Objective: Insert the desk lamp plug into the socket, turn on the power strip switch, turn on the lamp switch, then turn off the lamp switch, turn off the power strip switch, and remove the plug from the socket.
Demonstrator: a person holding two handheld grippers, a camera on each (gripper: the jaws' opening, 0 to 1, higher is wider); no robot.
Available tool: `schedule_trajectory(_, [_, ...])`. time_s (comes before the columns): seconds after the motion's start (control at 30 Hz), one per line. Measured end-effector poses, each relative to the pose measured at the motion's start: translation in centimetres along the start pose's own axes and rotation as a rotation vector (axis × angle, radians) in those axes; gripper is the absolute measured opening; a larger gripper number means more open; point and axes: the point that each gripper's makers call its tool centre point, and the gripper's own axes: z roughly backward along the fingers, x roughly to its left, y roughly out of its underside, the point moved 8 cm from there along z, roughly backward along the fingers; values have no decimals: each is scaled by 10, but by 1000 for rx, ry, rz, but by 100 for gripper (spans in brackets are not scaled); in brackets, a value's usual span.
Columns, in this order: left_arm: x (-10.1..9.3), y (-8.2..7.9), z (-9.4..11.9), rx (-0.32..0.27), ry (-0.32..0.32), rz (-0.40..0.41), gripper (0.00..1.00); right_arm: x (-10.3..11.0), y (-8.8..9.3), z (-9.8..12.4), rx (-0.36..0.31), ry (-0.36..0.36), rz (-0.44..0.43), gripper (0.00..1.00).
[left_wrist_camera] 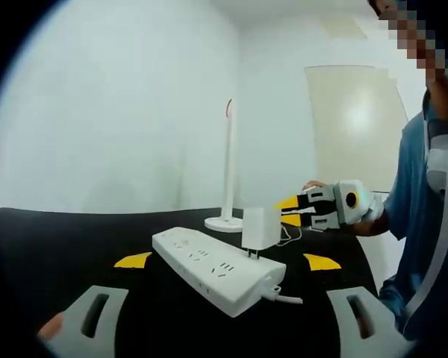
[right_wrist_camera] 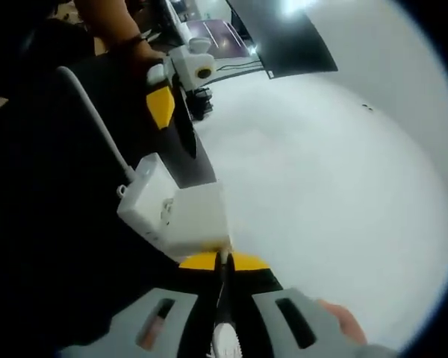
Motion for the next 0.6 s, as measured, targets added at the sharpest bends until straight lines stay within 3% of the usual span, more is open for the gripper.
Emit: schedule_trajectory(0.6, [-1,0,0,-6,1,1,75,-13,1,-12,18,38,-8,6])
